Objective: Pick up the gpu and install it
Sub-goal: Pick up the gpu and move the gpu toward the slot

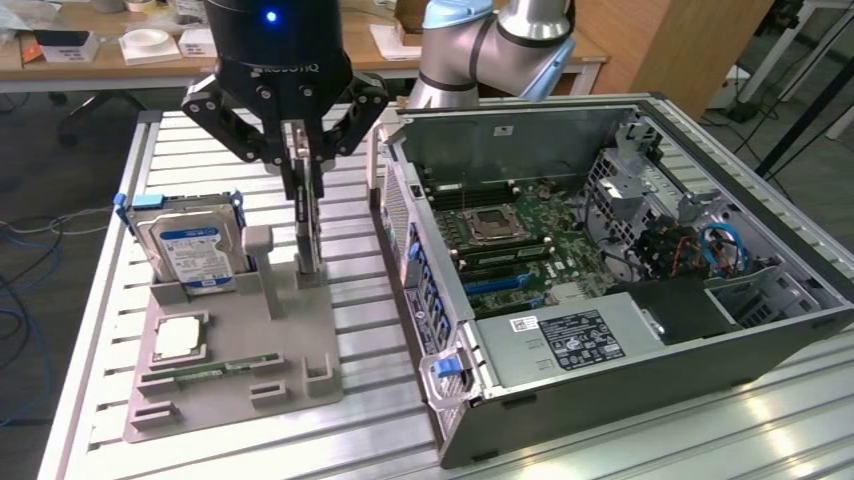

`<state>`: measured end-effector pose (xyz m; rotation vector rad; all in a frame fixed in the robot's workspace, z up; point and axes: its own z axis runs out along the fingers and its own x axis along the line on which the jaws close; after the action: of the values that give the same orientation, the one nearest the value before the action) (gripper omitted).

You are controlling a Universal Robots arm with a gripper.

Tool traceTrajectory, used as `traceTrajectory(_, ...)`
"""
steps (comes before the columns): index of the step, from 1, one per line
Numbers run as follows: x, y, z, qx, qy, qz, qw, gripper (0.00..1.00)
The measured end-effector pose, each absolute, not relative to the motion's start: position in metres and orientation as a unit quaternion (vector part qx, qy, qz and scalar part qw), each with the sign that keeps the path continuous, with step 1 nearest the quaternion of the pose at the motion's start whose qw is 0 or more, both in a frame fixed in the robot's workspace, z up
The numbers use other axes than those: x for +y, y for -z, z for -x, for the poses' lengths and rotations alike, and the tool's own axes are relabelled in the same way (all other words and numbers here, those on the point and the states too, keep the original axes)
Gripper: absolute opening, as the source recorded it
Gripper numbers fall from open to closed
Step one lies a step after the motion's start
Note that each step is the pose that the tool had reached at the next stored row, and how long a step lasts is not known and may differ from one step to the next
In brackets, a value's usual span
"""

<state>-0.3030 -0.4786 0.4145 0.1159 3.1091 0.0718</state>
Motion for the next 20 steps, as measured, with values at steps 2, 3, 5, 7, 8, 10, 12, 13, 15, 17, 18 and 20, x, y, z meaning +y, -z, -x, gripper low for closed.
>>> traceTrajectory(2, -0.4786, -0.4146, 0.3029, 0.999, -0.023, -0.037, 0.015, 0.26)
traceTrajectory(3, -0.4786, -0.4146, 0.3029, 0.999, -0.023, -0.037, 0.015, 0.26)
traceTrajectory(5, -0.4785, -0.4146, 0.3028, 0.999, -0.023, -0.037, 0.015, 0.26)
traceTrajectory(7, -0.4785, -0.4145, 0.3024, 0.999, -0.023, -0.037, 0.015, 0.26)
traceTrajectory(8, -0.4786, -0.4145, 0.3018, 0.999, -0.023, -0.037, 0.015, 0.26)
traceTrajectory(10, -0.4786, -0.4146, 0.3006, 0.999, -0.023, -0.037, 0.015, 0.26)
traceTrajectory(12, -0.4785, -0.4146, 0.2993, 0.999, -0.023, -0.037, 0.015, 0.26)
traceTrajectory(13, -0.4785, -0.4146, 0.2986, 0.999, -0.023, -0.037, 0.015, 0.26)
traceTrajectory(15, -0.4786, -0.4145, 0.2972, 0.999, -0.023, -0.037, 0.015, 0.26)
traceTrajectory(17, -0.4786, -0.4146, 0.2959, 0.999, -0.023, -0.037, 0.015, 0.26)
traceTrajectory(18, -0.4786, -0.4145, 0.2953, 0.999, -0.023, -0.037, 0.015, 0.26)
traceTrajectory(20, -0.4786, -0.4145, 0.2941, 0.999, -0.023, -0.037, 0.015, 0.26)
